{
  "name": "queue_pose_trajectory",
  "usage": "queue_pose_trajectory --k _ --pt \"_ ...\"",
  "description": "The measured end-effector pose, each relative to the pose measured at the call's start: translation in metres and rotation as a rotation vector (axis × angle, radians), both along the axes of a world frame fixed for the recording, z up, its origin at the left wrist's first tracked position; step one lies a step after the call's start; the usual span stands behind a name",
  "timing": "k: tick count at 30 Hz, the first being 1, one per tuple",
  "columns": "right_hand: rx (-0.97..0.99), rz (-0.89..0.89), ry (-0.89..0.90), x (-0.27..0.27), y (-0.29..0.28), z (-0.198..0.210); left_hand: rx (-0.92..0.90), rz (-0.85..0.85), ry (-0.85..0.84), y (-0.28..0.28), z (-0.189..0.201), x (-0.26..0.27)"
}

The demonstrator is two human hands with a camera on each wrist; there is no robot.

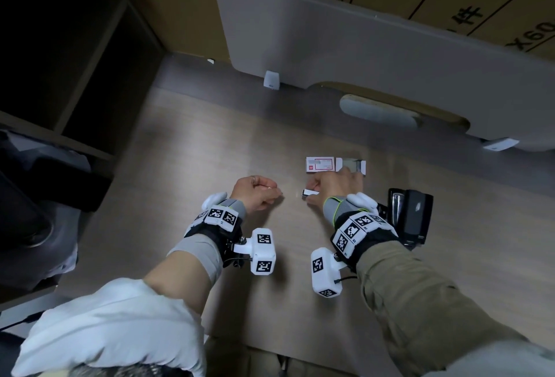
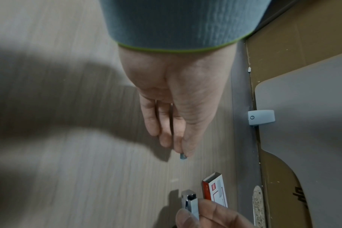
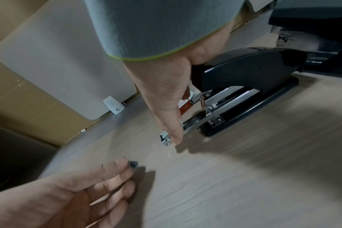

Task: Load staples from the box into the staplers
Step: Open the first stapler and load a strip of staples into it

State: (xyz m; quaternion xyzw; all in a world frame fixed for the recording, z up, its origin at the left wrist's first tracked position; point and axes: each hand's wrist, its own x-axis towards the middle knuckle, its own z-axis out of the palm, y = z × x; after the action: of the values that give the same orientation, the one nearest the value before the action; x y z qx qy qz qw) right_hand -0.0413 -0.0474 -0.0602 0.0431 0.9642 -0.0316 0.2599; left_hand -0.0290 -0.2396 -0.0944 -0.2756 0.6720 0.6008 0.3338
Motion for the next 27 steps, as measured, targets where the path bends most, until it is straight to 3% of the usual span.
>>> queue_pose_trajectory --k 14,27 --pt "-0.080 -0.017 0.010 0.000 0.010 0.005 0.012 0.011 0.013 0.003 -0.001 -0.008" --pt "-0.013 0.034 -0.017 0.000 0.015 0.003 0.026 0.016 0.025 0.002 0.011 -0.009"
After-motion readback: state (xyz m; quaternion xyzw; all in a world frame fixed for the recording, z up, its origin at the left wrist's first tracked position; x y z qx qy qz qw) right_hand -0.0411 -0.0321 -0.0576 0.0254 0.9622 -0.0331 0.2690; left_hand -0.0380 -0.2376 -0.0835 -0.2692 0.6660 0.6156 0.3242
